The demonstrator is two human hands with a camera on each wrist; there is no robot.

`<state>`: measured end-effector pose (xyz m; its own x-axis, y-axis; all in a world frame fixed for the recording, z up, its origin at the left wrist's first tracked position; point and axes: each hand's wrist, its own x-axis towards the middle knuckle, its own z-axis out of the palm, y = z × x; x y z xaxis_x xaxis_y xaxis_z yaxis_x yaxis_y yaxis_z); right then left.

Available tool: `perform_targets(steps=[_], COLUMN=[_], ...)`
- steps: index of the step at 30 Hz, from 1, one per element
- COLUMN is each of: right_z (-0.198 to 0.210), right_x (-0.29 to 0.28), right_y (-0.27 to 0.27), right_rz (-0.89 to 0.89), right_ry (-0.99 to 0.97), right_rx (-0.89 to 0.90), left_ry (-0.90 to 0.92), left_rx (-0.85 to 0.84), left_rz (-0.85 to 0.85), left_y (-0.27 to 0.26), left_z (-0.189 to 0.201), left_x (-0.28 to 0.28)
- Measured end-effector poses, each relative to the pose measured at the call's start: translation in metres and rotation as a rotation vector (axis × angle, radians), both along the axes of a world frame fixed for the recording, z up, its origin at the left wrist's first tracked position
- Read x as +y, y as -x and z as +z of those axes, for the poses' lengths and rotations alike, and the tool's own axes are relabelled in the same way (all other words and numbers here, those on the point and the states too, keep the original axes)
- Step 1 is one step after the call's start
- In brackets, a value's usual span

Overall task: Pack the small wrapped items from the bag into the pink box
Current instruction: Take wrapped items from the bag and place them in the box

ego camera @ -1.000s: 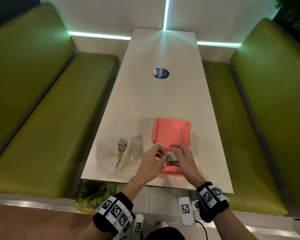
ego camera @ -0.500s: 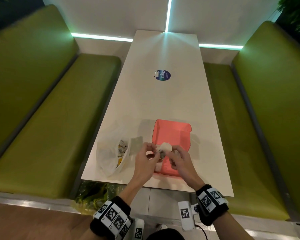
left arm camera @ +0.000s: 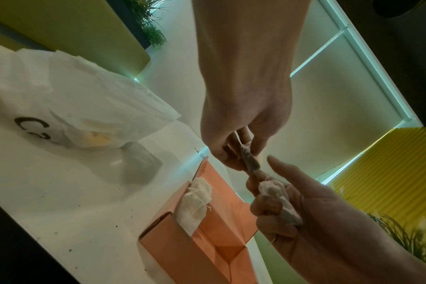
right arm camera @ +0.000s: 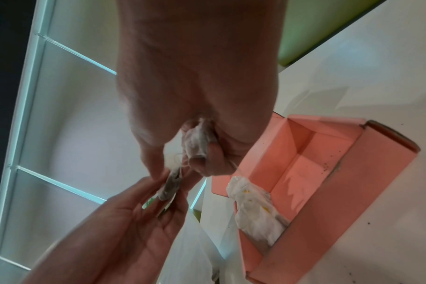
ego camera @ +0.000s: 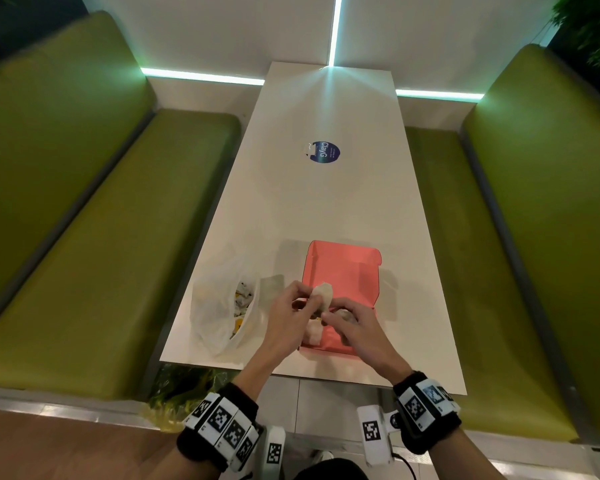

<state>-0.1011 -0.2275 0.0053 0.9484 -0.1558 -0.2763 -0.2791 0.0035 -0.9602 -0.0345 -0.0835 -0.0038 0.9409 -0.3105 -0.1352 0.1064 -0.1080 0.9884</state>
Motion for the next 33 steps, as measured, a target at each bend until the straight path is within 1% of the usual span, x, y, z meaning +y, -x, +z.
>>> perform_targets(steps=[3, 6, 11, 16, 19, 23, 26, 30, 33], right_z=[0.003, 0.014, 0.038, 0.062, 0.067, 0.063, 0.052, 0.032, 0.023], right_x=[-0.001, -0.006, -0.024, -0.041, -0.046, -0.044, -0.033, -0.011, 0.008], right_y=[0.0, 0.0, -0.005, -0.022, -0.034, -0.044, -0.042, -0.028, -0.012], right_rz=[0.007, 0.036, 0.054, -0.008, -0.059, -0.13, -0.154, -0.059, 0.046], right_ry=[0.097, 0.167, 0.239, 0.275, 0.262, 0.208, 0.172, 0.181, 0.247], right_rx=[-0.01, -0.069, -0.113, -0.199, -0.212, -0.183, -0.155, -0.1, -0.087], left_ry=[0.013, -0.007, -0.13, -0.175, -0.15, -0.011, 0.087, 0.197, 0.186], left_rx=[-0.002, -0.033, -0.108, -0.164, -0.206, -0.231, -0.207, -0.214, -0.242], left_rz=[0.032, 0.008, -0.16, -0.332, -0.406, -0.356, -0.259, -0.082, 0.006], left_y=[-0.001, -0.003, -0.003, 0.007, 0.016, 0.025, 0.024, 0.014, 0.006], left_z=[0.0, 0.002, 0.001, 0.009, 0.021, 0.041, 0.052, 0.061, 0.061], left_x=[0.003, 0.01, 0.029, 0.036, 0.033, 0.026, 0.022, 0.018, 0.015])
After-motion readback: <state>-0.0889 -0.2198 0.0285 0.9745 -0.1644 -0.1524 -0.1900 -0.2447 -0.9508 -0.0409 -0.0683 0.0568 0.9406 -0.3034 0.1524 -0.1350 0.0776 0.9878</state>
